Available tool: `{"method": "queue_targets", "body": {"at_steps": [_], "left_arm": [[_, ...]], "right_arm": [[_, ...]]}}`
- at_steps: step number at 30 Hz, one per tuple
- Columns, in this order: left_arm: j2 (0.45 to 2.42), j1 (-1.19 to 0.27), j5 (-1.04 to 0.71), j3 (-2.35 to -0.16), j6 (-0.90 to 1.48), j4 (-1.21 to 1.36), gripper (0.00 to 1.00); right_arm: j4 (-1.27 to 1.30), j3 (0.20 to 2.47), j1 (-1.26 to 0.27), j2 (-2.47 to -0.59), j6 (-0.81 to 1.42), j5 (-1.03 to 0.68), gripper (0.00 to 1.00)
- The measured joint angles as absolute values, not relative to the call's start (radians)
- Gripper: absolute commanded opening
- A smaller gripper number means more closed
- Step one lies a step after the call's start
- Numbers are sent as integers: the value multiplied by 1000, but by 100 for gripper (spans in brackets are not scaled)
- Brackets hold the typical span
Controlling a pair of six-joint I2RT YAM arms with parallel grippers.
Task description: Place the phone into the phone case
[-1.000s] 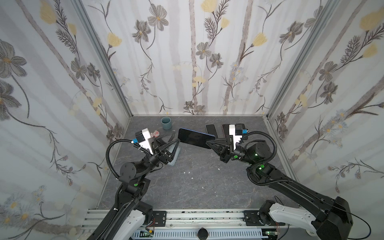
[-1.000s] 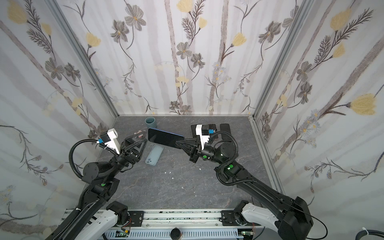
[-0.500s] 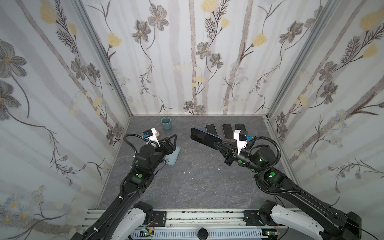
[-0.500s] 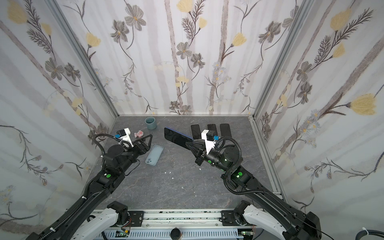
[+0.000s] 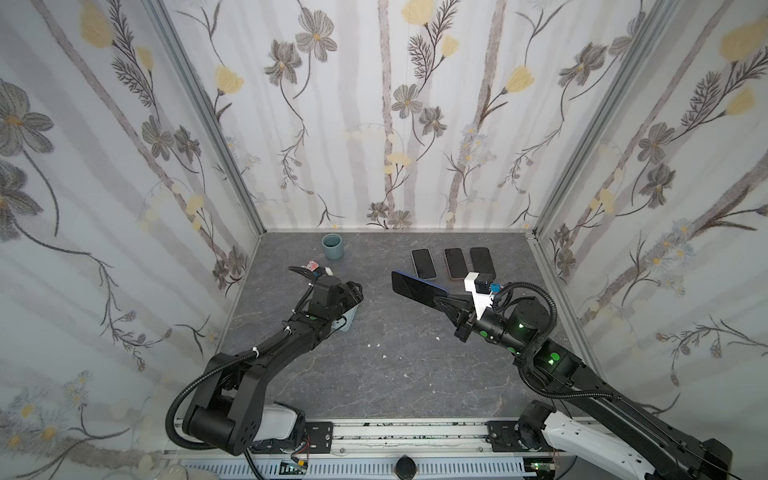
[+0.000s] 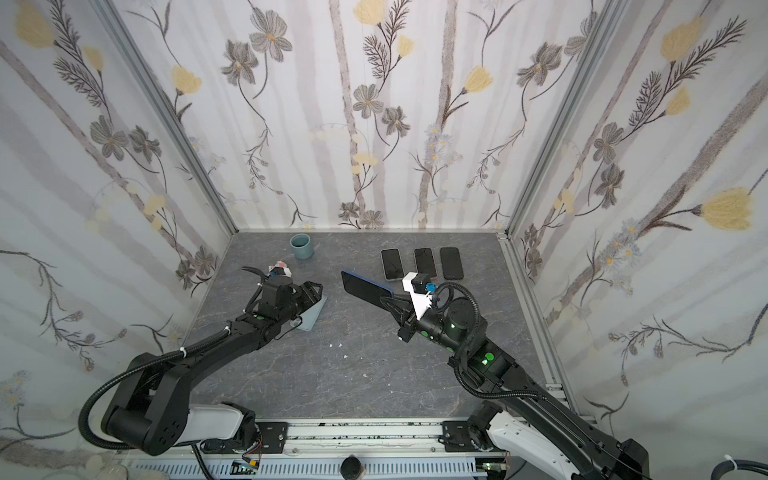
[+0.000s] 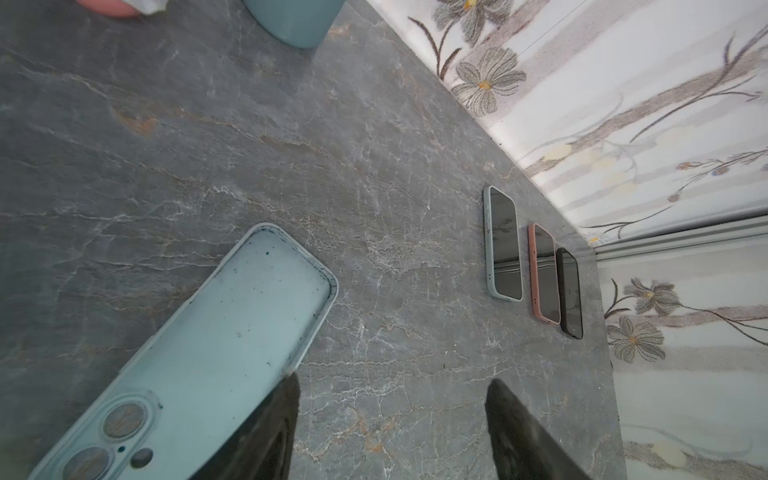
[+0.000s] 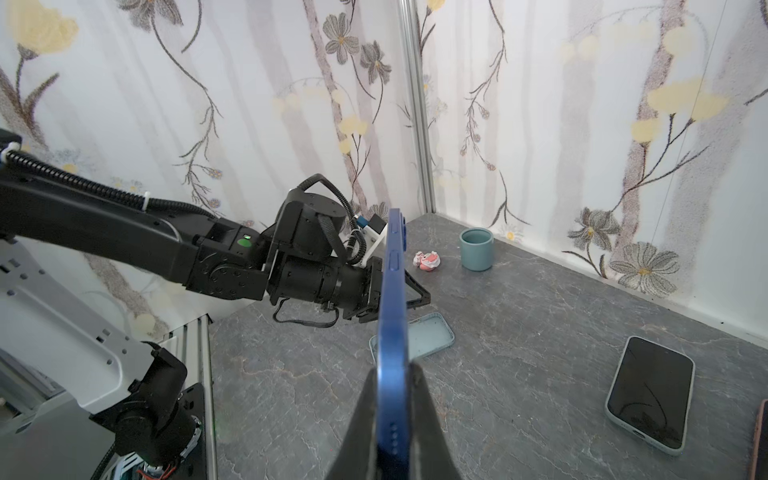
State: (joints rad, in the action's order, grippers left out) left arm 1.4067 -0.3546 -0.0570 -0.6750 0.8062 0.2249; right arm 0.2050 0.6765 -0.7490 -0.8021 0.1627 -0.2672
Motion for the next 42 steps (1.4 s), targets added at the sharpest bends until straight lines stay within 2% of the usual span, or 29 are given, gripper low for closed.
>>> {"method": "queue_targets", "body": {"at_steps": [9,18,29,42], "left_arm": [[1618,-336,-102,-740,831,258,71],[1748,-335,-117,-797,832,279,72],[1886,-339,-186,-953,688,280,72],[1901,-493,-245,-955,537,297,68]], "right_arm": [[199,637,-747,-773,159,-289,0],[199,610,-747,-759,159,-289,0],[199,611,-747,-761,164,-285,0],[199,625,-747,-782,175,-276,0]]}}
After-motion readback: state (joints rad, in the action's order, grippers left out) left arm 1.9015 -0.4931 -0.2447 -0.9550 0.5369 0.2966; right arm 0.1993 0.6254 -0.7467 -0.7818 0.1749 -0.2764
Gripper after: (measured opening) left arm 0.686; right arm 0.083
